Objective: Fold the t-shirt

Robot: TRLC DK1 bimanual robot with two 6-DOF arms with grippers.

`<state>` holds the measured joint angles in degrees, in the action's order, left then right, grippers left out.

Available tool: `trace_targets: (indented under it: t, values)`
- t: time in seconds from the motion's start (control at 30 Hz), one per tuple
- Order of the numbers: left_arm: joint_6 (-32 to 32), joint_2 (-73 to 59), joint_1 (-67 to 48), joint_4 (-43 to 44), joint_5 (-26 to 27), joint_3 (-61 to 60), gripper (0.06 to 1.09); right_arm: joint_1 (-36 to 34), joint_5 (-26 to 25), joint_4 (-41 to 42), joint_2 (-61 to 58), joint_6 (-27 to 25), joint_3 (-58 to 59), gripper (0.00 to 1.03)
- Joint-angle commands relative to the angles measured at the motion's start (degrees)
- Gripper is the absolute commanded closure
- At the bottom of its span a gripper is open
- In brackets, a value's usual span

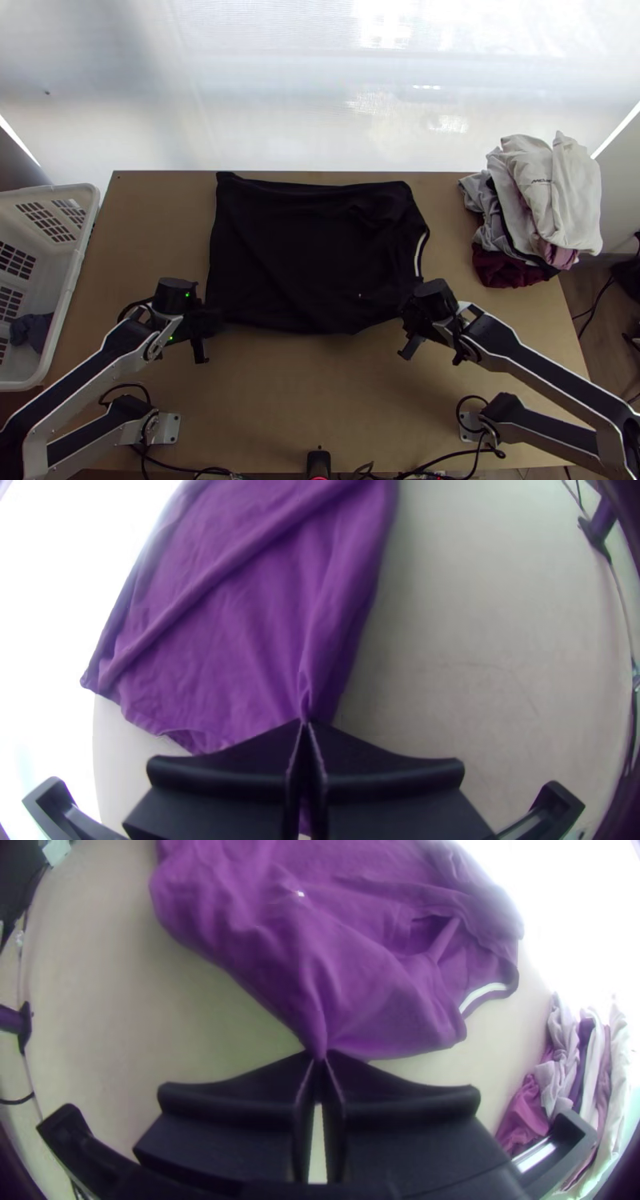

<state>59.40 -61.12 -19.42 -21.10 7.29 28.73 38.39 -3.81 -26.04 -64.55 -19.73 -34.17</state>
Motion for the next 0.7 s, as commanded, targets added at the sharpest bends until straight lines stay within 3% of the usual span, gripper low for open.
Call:
trace_targets:
  t: [0.0, 0.1, 0.4, 0.57, 0.67]
  values:
    - [-7.89, 1.62, 2.63, -17.31, -0.26, 11.7, 1.03, -1.57, 7.68, -14.21, 4.79, 0.83, -4.5, 1.0]
    - [-13.08, 1.97, 2.63, -26.36, -0.08, 15.48, 1.03, -2.27, 9.18, -21.42, 6.9, 0.57, -6.17, 1.0]
    - [-23.8, 8.21, 2.9, -47.72, 1.59, 21.37, 1.03, -6.58, 20.95, -42.42, 15.16, 1.09, -16.1, 1.0]
    - [-24.42, 9.97, 13.71, -59.49, 11.87, 30.86, 1.03, -9.04, 22.8, -50.25, 16.83, 2.06, -25.42, 1.0]
    - [-27.05, 10.85, 15.29, -60.72, 12.57, 37.1, 1.03, -11.59, 25.52, -52.97, 16.39, 3.11, -30.43, 1.0]
